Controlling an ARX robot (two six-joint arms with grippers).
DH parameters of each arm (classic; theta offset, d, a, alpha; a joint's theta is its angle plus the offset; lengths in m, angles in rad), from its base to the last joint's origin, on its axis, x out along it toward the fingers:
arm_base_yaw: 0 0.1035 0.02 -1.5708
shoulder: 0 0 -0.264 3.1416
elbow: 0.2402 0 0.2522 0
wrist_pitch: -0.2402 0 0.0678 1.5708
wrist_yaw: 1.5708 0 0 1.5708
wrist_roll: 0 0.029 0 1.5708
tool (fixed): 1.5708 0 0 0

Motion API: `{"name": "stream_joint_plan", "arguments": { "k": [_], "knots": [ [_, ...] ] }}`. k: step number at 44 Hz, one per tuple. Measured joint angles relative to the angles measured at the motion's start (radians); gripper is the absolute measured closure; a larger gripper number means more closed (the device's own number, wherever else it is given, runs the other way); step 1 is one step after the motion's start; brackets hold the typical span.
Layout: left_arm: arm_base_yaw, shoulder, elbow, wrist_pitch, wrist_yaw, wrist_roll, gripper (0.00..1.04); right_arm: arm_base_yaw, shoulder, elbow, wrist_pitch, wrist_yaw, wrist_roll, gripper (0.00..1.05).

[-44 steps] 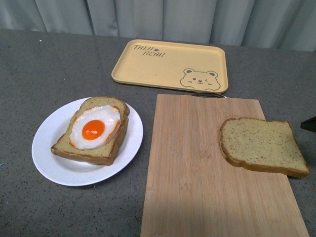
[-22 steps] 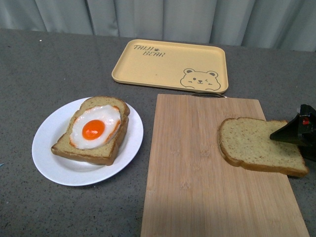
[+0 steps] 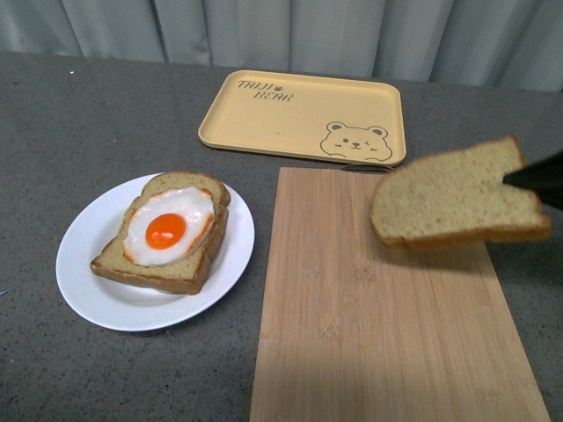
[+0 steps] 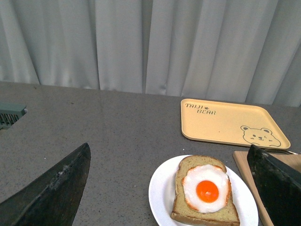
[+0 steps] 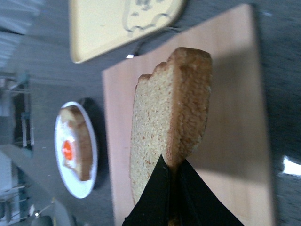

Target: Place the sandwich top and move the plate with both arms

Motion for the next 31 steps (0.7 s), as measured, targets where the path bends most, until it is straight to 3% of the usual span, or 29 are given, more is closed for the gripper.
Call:
{"name": "stream_joint_plan", "arguments": {
  "k": [5,11,31],
  "knots": [
    [0.000,0.000,0.000,0.000,0.000,0.000,0.07,0.092,-0.057,0.018,0.074,-0.122,0.048,1.03],
    [0.000,0.000,0.000,0.000,0.000,0.000,0.07,0.202,-0.003,0.103,0.033,-0.166,0.004,1.03],
    [0.000,0.000,0.000,0.000,0.000,0.000,0.07,0.395,0.332,0.599,-0.324,-0.250,-0.245,1.03]
  ]
}}
